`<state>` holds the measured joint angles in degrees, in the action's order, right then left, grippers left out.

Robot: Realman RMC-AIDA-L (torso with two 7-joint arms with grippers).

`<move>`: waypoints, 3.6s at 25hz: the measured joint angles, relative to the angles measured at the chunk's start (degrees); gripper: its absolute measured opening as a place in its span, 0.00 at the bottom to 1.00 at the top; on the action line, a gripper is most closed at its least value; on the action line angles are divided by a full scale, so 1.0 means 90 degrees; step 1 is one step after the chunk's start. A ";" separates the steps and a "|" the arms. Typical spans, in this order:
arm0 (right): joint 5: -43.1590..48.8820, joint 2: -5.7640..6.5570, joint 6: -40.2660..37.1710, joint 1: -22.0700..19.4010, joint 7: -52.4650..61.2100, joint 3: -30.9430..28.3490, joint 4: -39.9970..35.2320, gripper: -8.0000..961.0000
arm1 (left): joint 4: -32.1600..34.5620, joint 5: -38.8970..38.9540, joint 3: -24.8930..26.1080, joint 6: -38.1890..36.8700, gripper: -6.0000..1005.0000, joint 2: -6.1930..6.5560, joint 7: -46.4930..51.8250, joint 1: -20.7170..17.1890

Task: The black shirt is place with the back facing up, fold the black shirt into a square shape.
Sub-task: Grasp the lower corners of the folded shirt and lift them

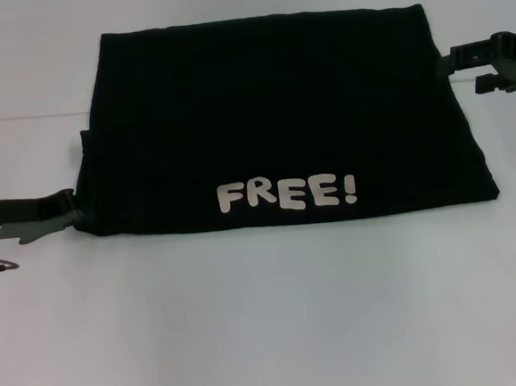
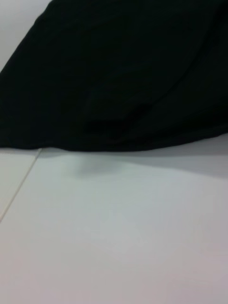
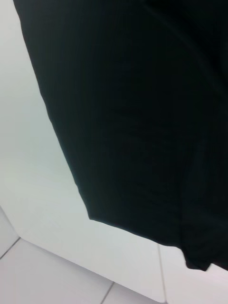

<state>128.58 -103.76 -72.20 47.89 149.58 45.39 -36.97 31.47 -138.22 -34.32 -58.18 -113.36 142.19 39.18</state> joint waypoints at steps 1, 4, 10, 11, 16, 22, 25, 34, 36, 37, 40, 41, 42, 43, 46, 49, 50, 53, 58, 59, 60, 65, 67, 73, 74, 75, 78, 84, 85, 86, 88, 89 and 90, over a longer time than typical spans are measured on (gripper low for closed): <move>0.0001 0.0009 -0.0058 -0.0008 -0.0002 0.0012 -0.0002 0.92 | 0.0000 0.0015 0.0032 -0.0069 0.06 0.0015 -0.0006 0.0011; 0.0140 0.0065 -0.0373 -0.0047 -0.0058 0.0035 -0.0014 0.92 | 0.0006 0.0055 0.0209 -0.0372 0.04 0.0083 -0.0043 0.0079; 0.1005 0.0161 -0.0955 -0.0235 -0.0090 -0.0009 -0.0069 0.92 | 0.0082 0.0061 0.0288 -0.0532 0.03 0.0125 -0.0019 0.0156; 0.1097 0.0166 -0.0979 -0.0284 -0.0086 -0.0011 -0.0080 0.92 | 0.0076 0.0062 0.0288 -0.0496 0.03 0.0125 -0.0014 0.0173; 0.1170 0.0152 -0.0898 -0.0556 -0.0420 -0.0127 -0.0104 0.92 | 0.0038 0.0065 0.0256 -0.0364 0.03 0.0125 -0.0001 0.0255; 0.1205 -0.0040 -0.0381 -0.0690 -0.0755 -0.0226 -0.0068 0.91 | 0.0024 0.0053 0.0243 -0.0302 0.03 0.0101 0.0002 0.0306; 0.1236 -0.0082 -0.0188 -0.0680 -0.0739 -0.0219 0.0015 0.89 | 0.0022 0.0052 0.0251 -0.0295 0.03 0.0095 0.0002 0.0308; 0.1316 -0.0354 0.0395 -0.0575 -0.0762 -0.0221 0.0167 0.68 | 0.0003 0.0065 0.0265 -0.0218 0.03 0.0077 -0.0005 0.0255; 0.1317 -0.0406 0.0500 -0.0539 -0.0852 -0.0199 0.0240 0.62 | -0.0026 0.0066 0.0262 -0.0208 0.03 0.0075 -0.0024 0.0254; 0.1312 -0.0422 0.0533 -0.0518 -0.0917 -0.0199 0.0297 0.61 | -0.0040 0.0065 0.0261 -0.0206 0.03 0.0075 -0.0032 0.0254; 0.1351 -0.0443 0.0560 -0.0450 -0.1006 -0.0198 0.0410 0.58 | -0.0049 0.0065 0.0268 -0.0199 0.03 0.0075 -0.0049 0.0255; 0.1411 -0.0448 0.0567 -0.0436 -0.0985 -0.0192 0.0416 0.57 | -0.0050 0.0065 0.0273 -0.0195 0.03 0.0075 -0.0050 0.0252; 0.1496 -0.0461 0.0590 -0.0416 -0.0960 -0.0189 0.0416 0.64 | -0.0050 0.0065 0.0275 -0.0195 0.03 0.0075 -0.0053 0.0251; 0.1561 -0.0475 0.0614 -0.0401 -0.0944 -0.0188 0.0416 0.70 | -0.0050 0.0065 0.0276 -0.0195 0.03 0.0075 -0.0054 0.0247; 0.1655 -0.0543 0.0780 -0.0377 -0.0956 -0.0177 0.0416 0.81 | -0.0050 0.0065 0.0278 -0.0195 0.03 0.0072 -0.0056 0.0244; 0.1667 -0.0657 0.1017 -0.0374 -0.0989 -0.0069 0.0403 0.87 | -0.0049 0.0065 0.0278 -0.0194 0.03 0.0061 -0.0057 0.0244; 0.1668 -0.0693 0.1099 -0.0374 -0.0991 -0.0005 0.0400 0.87 | -0.0049 0.0065 0.0279 -0.0194 0.03 0.0059 -0.0057 0.0244; 0.1670 -0.0804 0.1311 -0.0363 -0.0993 0.0218 0.0418 0.86 | -0.0049 0.0065 0.0279 -0.0194 0.03 0.0052 -0.0057 0.0245; 0.1671 -0.0902 0.1609 -0.0358 -0.0946 0.0617 0.0461 0.84 | -0.0049 0.0065 0.0278 -0.0196 0.03 0.0046 -0.0058 0.0247; 0.1671 -0.0905 0.1625 -0.0358 -0.0942 0.0631 0.0462 0.84 | -0.0049 0.0065 0.0278 -0.0196 0.03 0.0046 -0.0058 0.0247; 0.1671 -0.0907 0.1627 -0.0358 -0.0941 0.0633 0.0462 0.83 | -0.0049 0.0065 0.0278 -0.0196 0.03 0.0038 -0.0057 0.0247; 0.1671 -0.0910 0.1632 -0.0345 -0.0897 0.0637 0.0468 0.82 | -0.0049 0.0065 0.0278 -0.0196 0.03 0.0019 -0.0057 0.0247; 0.1671 -0.0912 0.1650 -0.0345 -0.0842 0.0616 0.0473 0.81 | -0.0049 0.0067 0.0278 -0.0196 0.03 0.0018 -0.0058 0.0248; 0.1671 -0.0893 0.1684 -0.0374 -0.0750 0.0575 0.0474 0.70 | -0.0049 0.0073 0.0278 -0.0206 0.03 0.0007 -0.0057 0.0269; 0.1671 -0.0893 0.1686 -0.0376 -0.0750 0.0574 0.0475 0.67 | -0.0049 0.0073 0.0278 -0.0208 0.03 0.0007 -0.0057 0.0271; 0.1671 -0.0892 0.1687 -0.0379 -0.0750 0.0574 0.0474 0.64 | -0.0049 0.0074 0.0278 -0.0213 0.03 0.0007 -0.0057 0.0274; 0.1671 -0.0893 0.1690 -0.0381 -0.0750 0.0572 0.0475 0.46 | -0.0049 0.0075 0.0278 -0.0232 0.03 0.0007 -0.0057 0.0283; 0.1671 -0.0889 0.1682 -0.0380 -0.0751 0.0572 0.0475 0.24 | -0.0049 0.0075 0.0279 -0.0258 0.03 0.0001 -0.0057 0.0285; 0.1670 -0.0882 0.1670 -0.0380 -0.0751 0.0571 0.0475 0.22 | -0.0045 0.0075 0.0278 -0.0273 0.03 0.0000 -0.0057 0.0281; 0.1670 -0.0871 0.1637 -0.0380 -0.0744 0.0568 0.0476 0.20 | -0.0045 0.0075 0.0278 -0.0273 0.03 0.0000 -0.0057 0.0281; 0.1670 -0.0845 0.1568 -0.0381 -0.0709 0.0563 0.0460 0.16 | -0.0023 0.0075 0.0264 -0.0335 0.03 0.0001 -0.0057 0.0280; 0.1670 -0.0828 0.1522 -0.0386 -0.0691 0.0559 0.0441 0.14 | -0.0013 0.0072 0.0259 -0.0385 0.03 0.0008 -0.0057 0.0281; 0.1669 -0.0814 0.1481 -0.0391 -0.0682 0.0548 0.0425 0.12 | -0.0004 0.0057 0.0243 -0.0475 0.03 0.0026 -0.0057 0.0291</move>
<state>143.60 -111.08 -58.87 44.37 143.45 50.32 -33.14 31.43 -137.70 -32.13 -62.45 -113.12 141.68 41.80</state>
